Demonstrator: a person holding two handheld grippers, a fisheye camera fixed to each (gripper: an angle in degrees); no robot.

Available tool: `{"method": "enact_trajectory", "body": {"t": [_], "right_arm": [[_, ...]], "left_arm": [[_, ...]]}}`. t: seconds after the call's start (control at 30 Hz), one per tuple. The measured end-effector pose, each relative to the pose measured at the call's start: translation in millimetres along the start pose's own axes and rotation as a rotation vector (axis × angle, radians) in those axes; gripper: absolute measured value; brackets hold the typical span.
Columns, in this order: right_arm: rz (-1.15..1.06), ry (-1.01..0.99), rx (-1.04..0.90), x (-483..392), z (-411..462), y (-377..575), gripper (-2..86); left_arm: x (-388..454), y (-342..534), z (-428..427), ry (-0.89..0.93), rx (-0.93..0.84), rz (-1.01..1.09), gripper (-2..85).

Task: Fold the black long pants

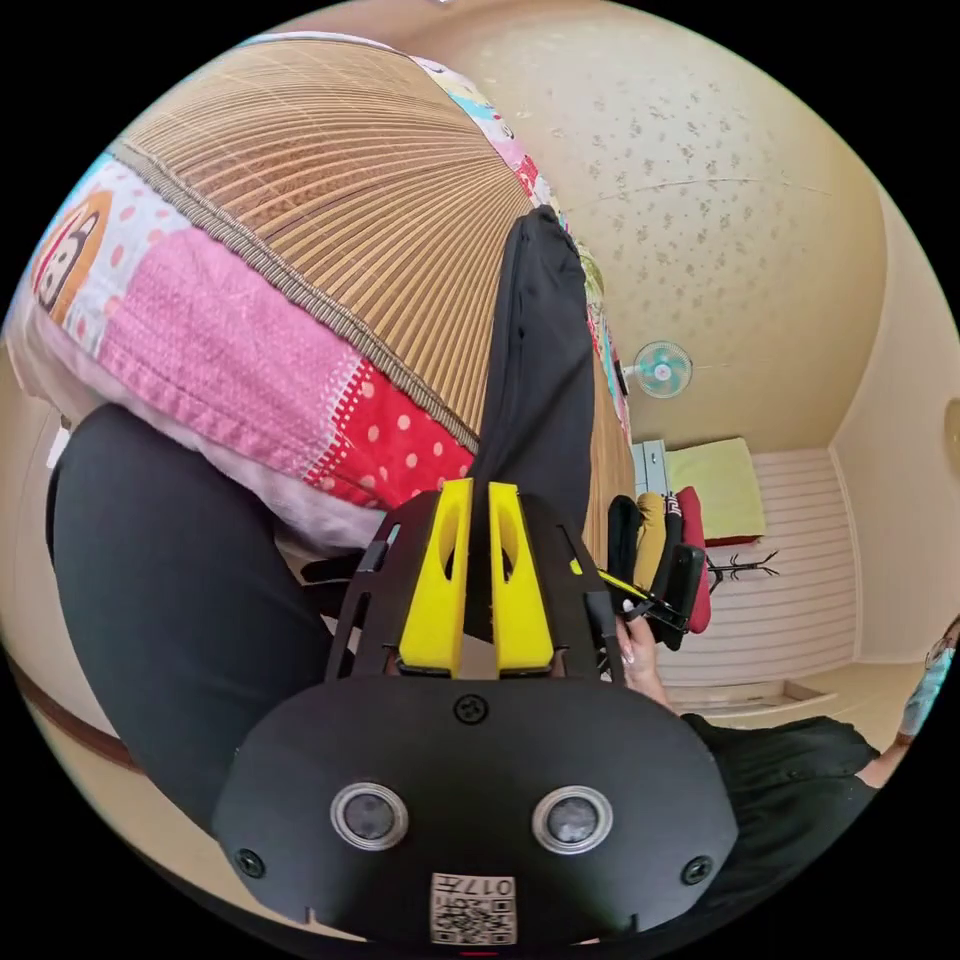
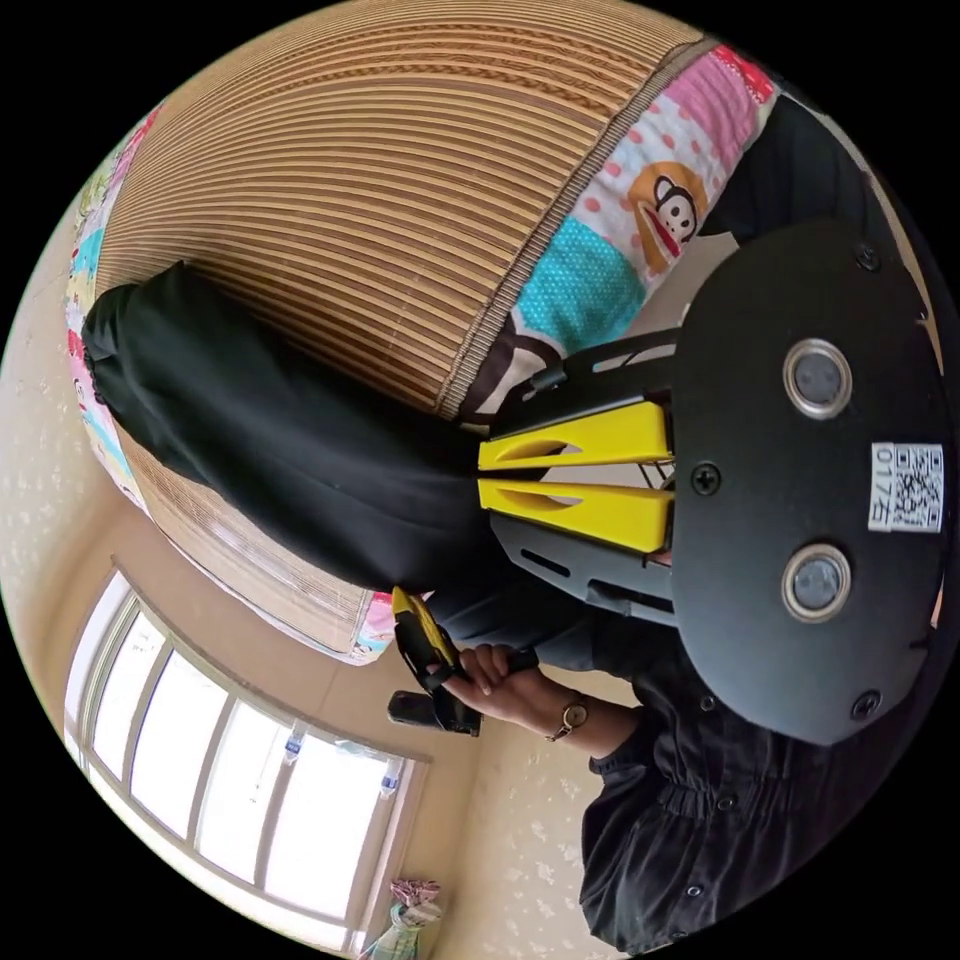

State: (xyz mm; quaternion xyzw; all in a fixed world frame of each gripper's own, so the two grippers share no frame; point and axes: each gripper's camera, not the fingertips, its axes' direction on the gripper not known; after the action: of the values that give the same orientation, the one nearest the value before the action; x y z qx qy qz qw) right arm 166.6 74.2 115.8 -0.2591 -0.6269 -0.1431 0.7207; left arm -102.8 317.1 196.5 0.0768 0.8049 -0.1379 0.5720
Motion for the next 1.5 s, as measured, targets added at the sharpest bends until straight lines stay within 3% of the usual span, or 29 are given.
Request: {"method": "enact_trajectory", "body": {"t": [0.27,0.37,0.6,0.9,1.03,1.1,1.17,1.27,1.33,1.4,1.5], "right_arm": [[0.039,-0.06,0.096,23,-38,-15,1.9],[0.043,-0.086,0.099,28,-41,-24,1.9],[-0.017,-0.064,0.047,14,-31,-28,2.2],[-0.053,-0.115,-0.001,41,-38,-33,2.5],[-0.01,-0.186,0.026,57,-44,-39,2.5],[0.002,-0.221,0.058,61,-50,-43,2.6],[0.0,-0.225,0.072,60,-53,-44,2.7],[0.012,-0.181,0.052,61,-50,-45,3.6],[0.032,-0.156,0.035,63,-49,-45,4.7],[0.036,-0.145,0.042,64,-53,-43,6.3],[0.049,-0.132,0.067,65,-58,-39,7.8]], "left_arm": [[50,-51,-4,0.057,0.048,0.161,7.8],[79,-97,16,-0.007,0.038,0.235,8.3],[85,-178,84,-0.128,-0.059,0.16,8.8],[81,-174,102,-0.153,0.04,0.176,5.7],[83,-184,110,-0.106,-0.026,0.2,1.1],[87,-180,81,-0.027,0.131,0.259,-0.1],[86,-180,71,0.011,0.175,0.275,-0.3],[68,-188,82,-0.083,0.088,0.154,0.0],[60,-181,74,-0.095,0.122,0.086,0.5],[62,-161,52,-0.065,0.201,0.116,1.9],[66,-136,44,-0.016,0.133,0.182,7.8]]}}
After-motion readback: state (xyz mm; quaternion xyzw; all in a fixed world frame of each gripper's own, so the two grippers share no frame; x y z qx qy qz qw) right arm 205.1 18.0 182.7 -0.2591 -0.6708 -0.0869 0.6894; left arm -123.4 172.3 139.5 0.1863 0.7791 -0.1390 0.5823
